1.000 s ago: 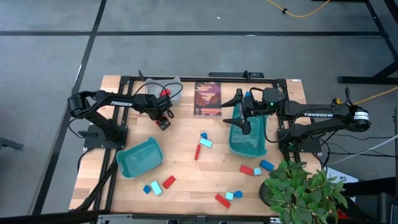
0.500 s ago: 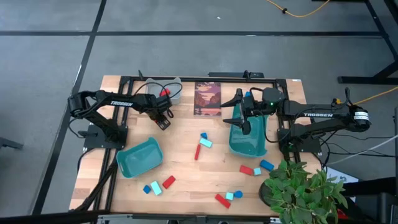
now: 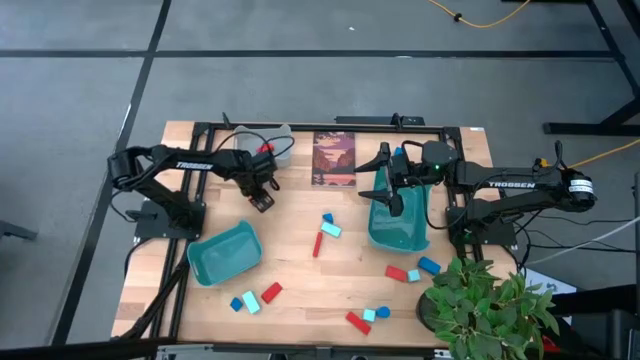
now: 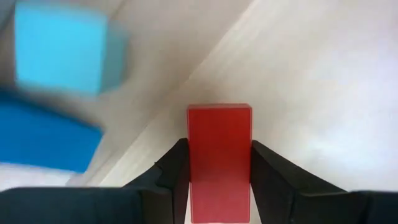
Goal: Sort & place blocks by color
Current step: Put the red block into the gray bin
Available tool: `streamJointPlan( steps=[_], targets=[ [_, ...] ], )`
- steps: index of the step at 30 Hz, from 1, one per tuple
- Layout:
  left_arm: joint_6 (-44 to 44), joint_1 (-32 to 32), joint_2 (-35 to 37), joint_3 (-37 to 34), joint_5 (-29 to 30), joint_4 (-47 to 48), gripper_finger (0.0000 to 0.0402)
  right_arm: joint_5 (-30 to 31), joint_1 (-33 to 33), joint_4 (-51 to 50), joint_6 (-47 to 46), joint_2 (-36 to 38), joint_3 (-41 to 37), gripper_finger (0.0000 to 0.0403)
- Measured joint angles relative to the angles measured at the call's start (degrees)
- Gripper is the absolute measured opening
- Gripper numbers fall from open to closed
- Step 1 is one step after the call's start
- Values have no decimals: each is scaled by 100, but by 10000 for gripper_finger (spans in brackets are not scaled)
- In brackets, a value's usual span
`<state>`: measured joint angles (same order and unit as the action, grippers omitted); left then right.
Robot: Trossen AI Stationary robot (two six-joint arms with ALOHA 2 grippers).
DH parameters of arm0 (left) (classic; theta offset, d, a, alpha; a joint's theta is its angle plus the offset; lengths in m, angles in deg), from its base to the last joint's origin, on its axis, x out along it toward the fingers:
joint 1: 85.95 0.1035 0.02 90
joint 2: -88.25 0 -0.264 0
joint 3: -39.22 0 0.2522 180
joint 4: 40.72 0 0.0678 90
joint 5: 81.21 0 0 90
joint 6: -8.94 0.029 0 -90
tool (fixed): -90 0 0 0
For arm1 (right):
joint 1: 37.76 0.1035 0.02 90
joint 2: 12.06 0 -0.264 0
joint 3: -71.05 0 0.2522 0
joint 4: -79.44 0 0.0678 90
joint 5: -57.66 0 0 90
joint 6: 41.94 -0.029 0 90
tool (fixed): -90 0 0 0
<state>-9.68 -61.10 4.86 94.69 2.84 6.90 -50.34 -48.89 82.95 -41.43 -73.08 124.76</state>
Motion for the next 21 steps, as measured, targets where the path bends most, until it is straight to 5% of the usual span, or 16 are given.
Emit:
streamJointPlan(
  steps=[9, 21],
  targets=[
    [238, -360, 1107, 310, -165, -345, 125, 0, 0, -1, 0, 0, 0, 307],
    [1638, -1228, 2354, -26, 41, -4289, 125, 0, 2, 8, -133, 0, 0, 307]
  ],
)
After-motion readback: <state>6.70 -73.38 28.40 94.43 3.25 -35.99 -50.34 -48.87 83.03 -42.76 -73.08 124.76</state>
